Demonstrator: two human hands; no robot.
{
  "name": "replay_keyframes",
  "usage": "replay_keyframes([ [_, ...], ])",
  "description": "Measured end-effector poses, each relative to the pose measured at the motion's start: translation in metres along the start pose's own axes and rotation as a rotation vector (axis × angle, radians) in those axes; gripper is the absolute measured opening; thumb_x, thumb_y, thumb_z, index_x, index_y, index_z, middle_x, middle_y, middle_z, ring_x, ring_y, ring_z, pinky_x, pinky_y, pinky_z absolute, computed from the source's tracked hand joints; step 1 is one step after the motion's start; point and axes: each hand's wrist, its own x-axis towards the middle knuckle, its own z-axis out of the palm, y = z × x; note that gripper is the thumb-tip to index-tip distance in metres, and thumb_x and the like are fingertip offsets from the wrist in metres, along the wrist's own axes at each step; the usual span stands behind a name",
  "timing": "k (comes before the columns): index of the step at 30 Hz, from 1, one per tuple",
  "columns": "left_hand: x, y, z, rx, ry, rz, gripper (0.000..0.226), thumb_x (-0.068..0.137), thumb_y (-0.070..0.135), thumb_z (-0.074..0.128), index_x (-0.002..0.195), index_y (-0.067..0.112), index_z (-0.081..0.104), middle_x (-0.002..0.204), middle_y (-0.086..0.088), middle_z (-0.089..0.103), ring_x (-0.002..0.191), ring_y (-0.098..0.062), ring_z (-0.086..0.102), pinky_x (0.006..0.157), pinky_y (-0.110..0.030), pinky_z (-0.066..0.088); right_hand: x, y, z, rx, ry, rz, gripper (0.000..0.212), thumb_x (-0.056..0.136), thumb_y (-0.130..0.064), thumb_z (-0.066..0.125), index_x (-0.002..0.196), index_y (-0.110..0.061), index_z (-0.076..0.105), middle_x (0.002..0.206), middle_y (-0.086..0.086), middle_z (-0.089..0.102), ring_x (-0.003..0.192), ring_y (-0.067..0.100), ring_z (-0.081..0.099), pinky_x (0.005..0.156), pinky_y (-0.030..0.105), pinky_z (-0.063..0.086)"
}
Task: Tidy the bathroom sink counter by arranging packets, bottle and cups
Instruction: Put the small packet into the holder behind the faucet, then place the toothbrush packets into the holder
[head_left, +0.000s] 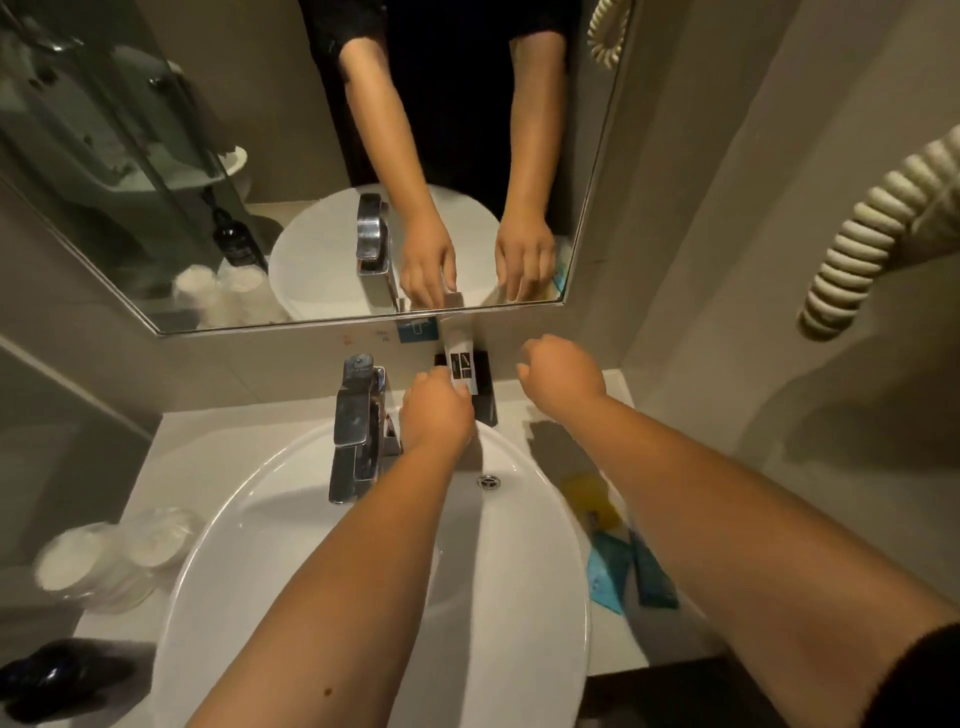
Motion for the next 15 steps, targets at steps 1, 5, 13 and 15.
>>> replay_keyframes([
  [1,-0.009,0.000,0.000,0.060,-0.022,0.075,0.033,0.097,0.025,0.046,0.126,0.012,0.055,0.124,-0.013,0.056,0.110,-0.032,0.055,0.088,-0.043,0.045,-0.013,0.009,-0.004,-0.086,0.009,-0.016,0.025,0.096,-0.021,0.050,0.113,-0.009,0.064,0.109,0.013,0.061,0.098,0.034,0.060,0.073,0.035,0.046],
  [5,-0.037,0.005,0.009,0.410,-0.102,0.447,0.028,0.096,0.032,0.046,0.111,0.013,0.060,0.112,-0.011,0.061,0.100,-0.031,0.057,0.079,-0.040,0.045,-0.075,0.046,-0.004,-0.292,-0.032,-0.021,0.021,0.090,-0.008,0.053,0.107,-0.008,0.064,0.107,0.011,0.062,0.099,0.032,0.060,0.074,0.035,0.047],
  [13,-0.087,0.037,0.056,0.610,-0.250,0.861,0.030,0.096,0.032,0.046,0.116,0.013,0.058,0.117,-0.009,0.060,0.109,-0.029,0.053,0.089,-0.037,0.040,-0.165,0.090,0.031,-0.367,-0.177,0.088,0.024,0.087,-0.005,0.052,0.108,-0.007,0.062,0.114,0.012,0.059,0.107,0.032,0.056,0.085,0.039,0.047],
  [15,-0.097,0.044,0.070,0.624,-0.278,0.903,0.029,0.096,0.031,0.046,0.116,0.013,0.057,0.117,-0.008,0.059,0.109,-0.028,0.052,0.089,-0.036,0.039,-0.174,0.097,0.036,-0.344,-0.187,0.130,0.024,0.087,-0.006,0.054,0.111,-0.008,0.061,0.114,0.011,0.058,0.107,0.031,0.055,0.086,0.039,0.047],
])
